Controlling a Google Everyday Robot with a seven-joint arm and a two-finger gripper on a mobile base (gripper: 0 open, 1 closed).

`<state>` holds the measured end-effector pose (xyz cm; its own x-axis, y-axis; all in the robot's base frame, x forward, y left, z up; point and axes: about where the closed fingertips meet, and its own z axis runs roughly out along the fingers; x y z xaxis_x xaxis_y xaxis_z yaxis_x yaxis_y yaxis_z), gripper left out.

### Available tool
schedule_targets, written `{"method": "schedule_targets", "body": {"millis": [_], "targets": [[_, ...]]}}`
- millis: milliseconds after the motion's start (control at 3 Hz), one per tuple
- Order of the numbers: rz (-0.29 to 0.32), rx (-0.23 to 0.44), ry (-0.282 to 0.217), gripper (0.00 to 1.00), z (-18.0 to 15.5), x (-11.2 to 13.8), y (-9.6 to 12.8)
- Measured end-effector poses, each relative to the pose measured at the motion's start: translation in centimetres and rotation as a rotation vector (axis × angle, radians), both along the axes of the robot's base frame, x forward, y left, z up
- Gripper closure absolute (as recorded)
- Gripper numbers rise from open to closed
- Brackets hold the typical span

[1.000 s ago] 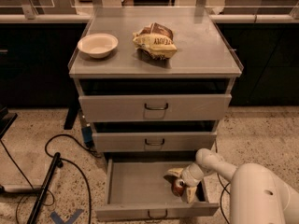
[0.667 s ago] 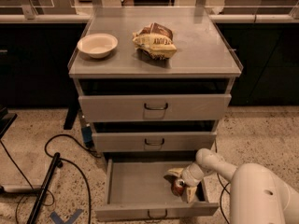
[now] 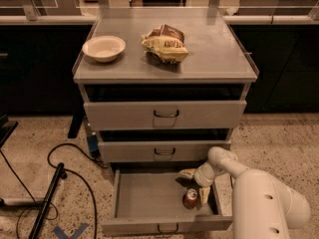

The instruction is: Pick coke can from bottom drawer and place on counter

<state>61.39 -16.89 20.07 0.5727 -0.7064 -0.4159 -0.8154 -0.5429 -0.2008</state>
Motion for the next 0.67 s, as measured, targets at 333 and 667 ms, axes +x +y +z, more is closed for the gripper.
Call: {"method": "schedule_targets", "body": {"millis": [333, 667], "targets": [[-0.007, 0.018, 0.019, 0.0, -1.52, -0.33, -0.12], [-0.007, 0.018, 0.019, 0.0, -1.52, -0.33, -0.12]]}}
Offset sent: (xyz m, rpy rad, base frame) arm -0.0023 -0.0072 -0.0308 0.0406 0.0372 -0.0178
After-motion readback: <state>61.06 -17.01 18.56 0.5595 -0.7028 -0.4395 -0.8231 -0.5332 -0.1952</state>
